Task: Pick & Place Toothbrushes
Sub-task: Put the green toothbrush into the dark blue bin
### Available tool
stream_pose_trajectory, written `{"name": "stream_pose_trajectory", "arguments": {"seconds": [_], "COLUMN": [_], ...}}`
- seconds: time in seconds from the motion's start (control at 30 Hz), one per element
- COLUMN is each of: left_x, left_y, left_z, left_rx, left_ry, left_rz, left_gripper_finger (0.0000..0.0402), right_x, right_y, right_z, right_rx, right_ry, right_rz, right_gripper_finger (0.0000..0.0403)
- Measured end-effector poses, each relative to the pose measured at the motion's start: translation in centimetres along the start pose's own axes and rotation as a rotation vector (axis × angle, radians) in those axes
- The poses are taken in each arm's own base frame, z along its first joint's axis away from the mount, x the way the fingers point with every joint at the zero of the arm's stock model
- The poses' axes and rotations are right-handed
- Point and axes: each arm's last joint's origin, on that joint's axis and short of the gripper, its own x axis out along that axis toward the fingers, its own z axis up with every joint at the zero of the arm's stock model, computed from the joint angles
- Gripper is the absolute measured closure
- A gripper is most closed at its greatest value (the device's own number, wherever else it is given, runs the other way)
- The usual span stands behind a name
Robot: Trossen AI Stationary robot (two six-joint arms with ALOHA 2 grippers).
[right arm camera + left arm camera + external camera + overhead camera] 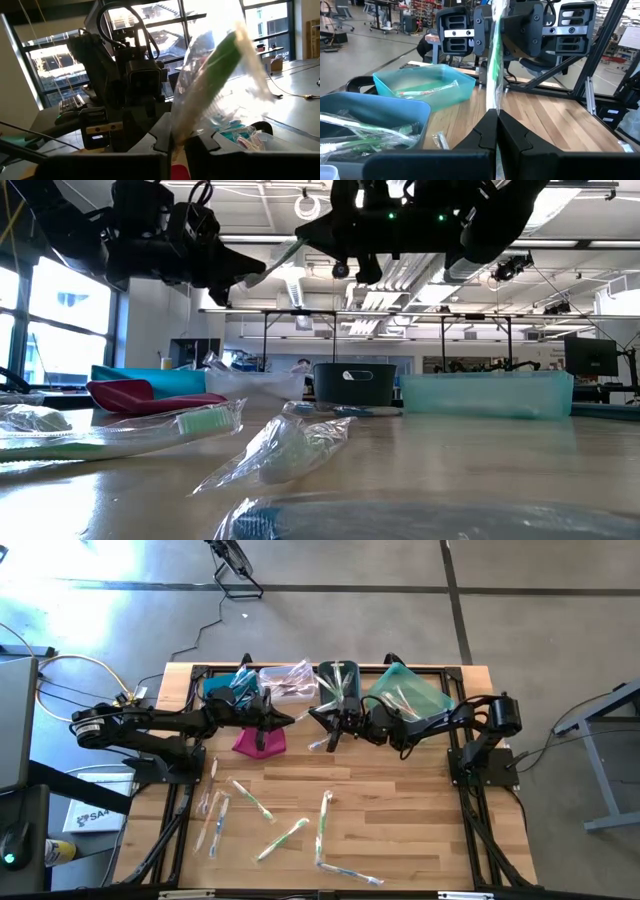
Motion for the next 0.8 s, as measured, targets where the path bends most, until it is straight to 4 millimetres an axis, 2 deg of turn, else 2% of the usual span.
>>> {"name": "stream_pose_trajectory", "arguments": {"seconds": [0.47, 0.57, 0.8], "left_x": [0.00, 0.00, -0.01], "left_y": [0.01, 0.01, 0.03], "left_z": [0.00, 0.02, -0.14], "left_rx": [0.000, 0.001, 0.021], "left_ry": [0.000, -0.002, 0.014], "left_rz": [0.003, 0.004, 0.008], "left_gripper_finger": [0.0396, 0.0373, 0.0290], "right_x": [0.00, -0.01, -0.03], "right_y": [0.01, 0.01, 0.02], "right_z": [-0.01, -0.05, -0.10], "right_rx": [0.000, 0.000, 0.001], "right_ry": [0.003, 0.007, 0.011], "right_rz": [0.009, 0.009, 0.014], "right_gripper_finger": [0.0382, 0.0382, 0.0382]}}
